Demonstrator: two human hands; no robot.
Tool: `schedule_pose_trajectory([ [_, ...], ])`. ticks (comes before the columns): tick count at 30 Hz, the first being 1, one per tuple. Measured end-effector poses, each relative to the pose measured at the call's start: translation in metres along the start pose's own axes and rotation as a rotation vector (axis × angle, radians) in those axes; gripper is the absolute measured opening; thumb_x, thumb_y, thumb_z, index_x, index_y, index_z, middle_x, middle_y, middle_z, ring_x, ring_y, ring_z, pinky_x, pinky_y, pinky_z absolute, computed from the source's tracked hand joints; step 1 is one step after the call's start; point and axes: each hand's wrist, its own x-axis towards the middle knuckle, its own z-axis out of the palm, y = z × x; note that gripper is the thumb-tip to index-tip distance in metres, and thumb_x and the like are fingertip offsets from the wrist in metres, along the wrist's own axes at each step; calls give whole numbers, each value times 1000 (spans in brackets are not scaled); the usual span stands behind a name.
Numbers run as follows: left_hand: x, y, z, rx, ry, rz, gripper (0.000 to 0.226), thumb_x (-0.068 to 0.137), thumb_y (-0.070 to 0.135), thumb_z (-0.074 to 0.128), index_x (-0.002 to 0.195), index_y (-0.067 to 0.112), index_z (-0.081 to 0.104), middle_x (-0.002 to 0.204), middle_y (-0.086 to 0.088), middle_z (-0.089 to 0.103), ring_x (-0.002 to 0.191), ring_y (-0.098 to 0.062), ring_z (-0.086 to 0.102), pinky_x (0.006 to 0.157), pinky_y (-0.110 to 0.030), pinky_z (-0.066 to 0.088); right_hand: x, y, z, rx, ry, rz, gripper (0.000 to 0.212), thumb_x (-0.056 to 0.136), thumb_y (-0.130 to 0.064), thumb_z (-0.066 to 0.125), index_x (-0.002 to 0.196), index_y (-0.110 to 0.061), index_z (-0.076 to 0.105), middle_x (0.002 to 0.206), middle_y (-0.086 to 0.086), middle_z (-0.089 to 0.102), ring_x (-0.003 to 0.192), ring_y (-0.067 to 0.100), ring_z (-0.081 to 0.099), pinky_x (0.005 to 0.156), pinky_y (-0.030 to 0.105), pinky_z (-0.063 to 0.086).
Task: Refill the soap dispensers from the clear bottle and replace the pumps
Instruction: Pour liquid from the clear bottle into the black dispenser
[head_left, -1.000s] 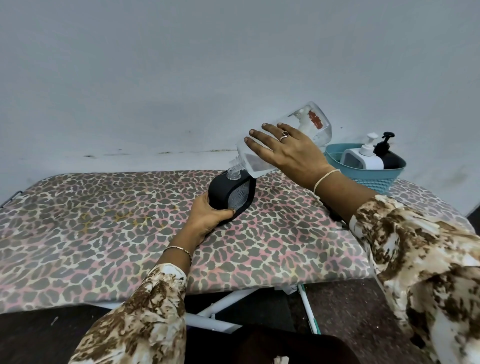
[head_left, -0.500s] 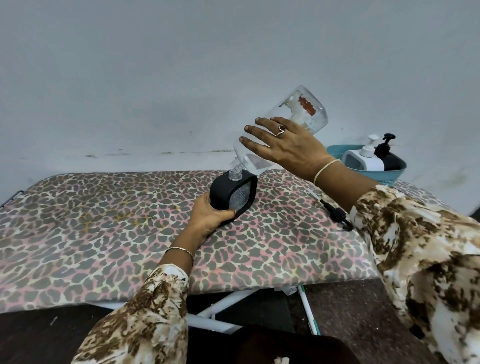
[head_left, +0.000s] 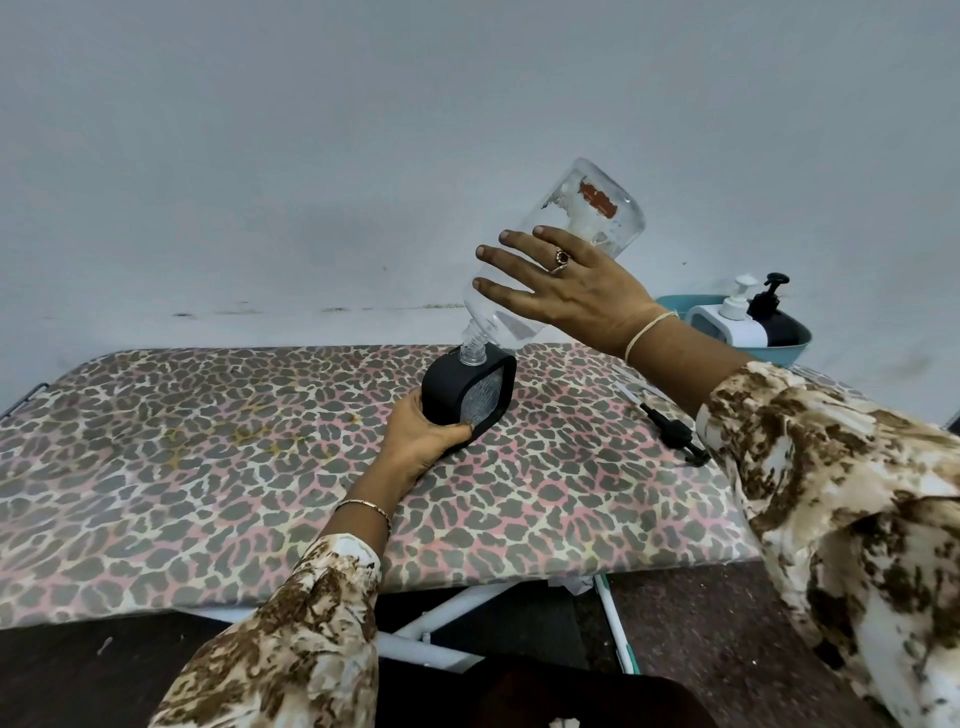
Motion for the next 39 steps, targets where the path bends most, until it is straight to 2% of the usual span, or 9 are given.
schedule_pose_trajectory([
  [6,2,-5,-1,21,15,19,60,64,-5,83,118,6,57,113,-7,68,103,-17,65,92,-27,51,-4,-6,0,61,-26,60,56,91,-1,49,142,-21,41,143,9,48,127,30,48,109,41,28],
  [12,3,-8,-2,38,26,40,63,63,0,86,119,6,57,116,-6,67,106,-18,64,98,-34,51,-14,-17,-3,192,-100,197,69,76,7,52,139,-19,45,126,13,57,109,31,56,93,41,39],
  [15,3,-8,-2,46,33,50,65,63,2,87,121,6,58,114,-5,68,104,-17,66,95,-32,52,-16,-24,-8,260,-153,286,74,68,8,51,137,-18,48,121,14,57,105,31,56,87,42,43],
  [18,3,-9,-2,47,27,58,62,64,3,87,118,6,59,106,-2,69,87,-6,69,75,-18,55,-20,-30,-11,373,-219,400,79,63,10,55,137,-16,49,119,16,57,103,33,56,84,42,45],
  [24,4,-11,-1,28,27,68,64,62,7,89,119,8,60,111,-4,70,95,-11,68,74,-17,54,-27,-53,-14,637,-452,636,86,63,-8,78,139,-17,39,124,11,53,108,30,53,86,40,46],
  [27,5,-13,-2,33,30,76,63,61,8,89,118,10,60,112,-5,70,100,-14,67,85,-25,54,-28,-64,-14,713,-447,800,77,69,-17,75,137,-17,39,123,7,56,107,27,54,85,37,46],
  [31,8,-16,-3,46,27,67,67,60,11,90,120,9,60,114,-4,70,104,-16,66,96,-36,53,-26,-77,-8,871,-375,1119,65,71,-29,75,126,-16,43,111,4,63,95,25,62,68,32,49],
  [36,10,-18,-2,48,30,61,66,61,10,90,119,10,60,114,-5,69,104,-17,66,97,-38,52,-26,-87,-4,1160,-328,1520,67,68,-34,84,118,-15,44,114,-1,63,100,18,61,73,26,46],
  [39,11,-18,-2,51,26,55,68,60,11,90,121,10,59,114,-4,69,105,-17,65,97,-38,52,-30,-93,1,1219,-293,1634,67,68,-31,85,117,-13,43,114,3,61,102,21,59,82,29,48],
])
